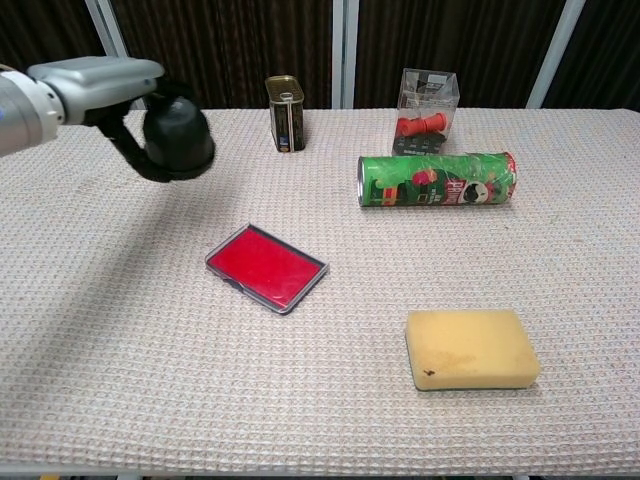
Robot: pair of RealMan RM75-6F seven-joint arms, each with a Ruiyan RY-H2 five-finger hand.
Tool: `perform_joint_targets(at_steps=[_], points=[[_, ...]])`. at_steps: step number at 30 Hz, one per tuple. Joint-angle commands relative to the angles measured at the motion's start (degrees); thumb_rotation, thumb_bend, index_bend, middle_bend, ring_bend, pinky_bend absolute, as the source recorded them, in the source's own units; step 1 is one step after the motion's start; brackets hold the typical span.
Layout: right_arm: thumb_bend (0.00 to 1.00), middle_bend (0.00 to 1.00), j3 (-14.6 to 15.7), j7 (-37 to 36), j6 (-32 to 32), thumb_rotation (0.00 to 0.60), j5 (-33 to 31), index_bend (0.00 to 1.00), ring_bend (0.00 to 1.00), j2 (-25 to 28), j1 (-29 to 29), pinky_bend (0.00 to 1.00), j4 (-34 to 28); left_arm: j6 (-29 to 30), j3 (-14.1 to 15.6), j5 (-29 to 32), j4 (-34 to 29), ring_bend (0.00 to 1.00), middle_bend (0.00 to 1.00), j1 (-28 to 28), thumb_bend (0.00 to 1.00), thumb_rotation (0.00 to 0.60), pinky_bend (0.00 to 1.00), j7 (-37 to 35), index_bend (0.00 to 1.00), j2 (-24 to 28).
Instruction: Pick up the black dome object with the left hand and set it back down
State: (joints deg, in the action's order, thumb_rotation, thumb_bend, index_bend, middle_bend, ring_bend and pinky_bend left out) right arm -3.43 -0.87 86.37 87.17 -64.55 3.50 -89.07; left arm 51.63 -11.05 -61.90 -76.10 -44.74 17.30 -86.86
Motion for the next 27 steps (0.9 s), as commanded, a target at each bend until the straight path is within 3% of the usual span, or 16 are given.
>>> perform_joint_targets(at_steps=[1,15,27], points=[[0.10,0.00,0.2,1.0,0.9,0.600,0.8,0.00,0.00,0.5,-0.4,0.00,-1.0,-2.6,1.7,2.2,6.8,0.26,0.55,1.8,0.29,0.600,0.21,-2.3,0.48,-1.3],[0.10,0.00,0.1,0.7,-1.3,0.600,-0.8,0.00,0.00,-0.2,0.1,0.00,-0.1,1.3,3.2,-4.1,4.9,0.26,0.56,5.5,0.29,0.600,0.21,-10.9,0.48,-2.5],[0.10,0.00,0.2,1.6,-1.8,0.600,-1.0,0.00,0.00,-0.4,0.3,0.00,-0.4,1.3,3.9,-7.3,14.6,0.24,0.54,6.5,0.26,0.600,0.21,-16.6,0.46,-7.8]])
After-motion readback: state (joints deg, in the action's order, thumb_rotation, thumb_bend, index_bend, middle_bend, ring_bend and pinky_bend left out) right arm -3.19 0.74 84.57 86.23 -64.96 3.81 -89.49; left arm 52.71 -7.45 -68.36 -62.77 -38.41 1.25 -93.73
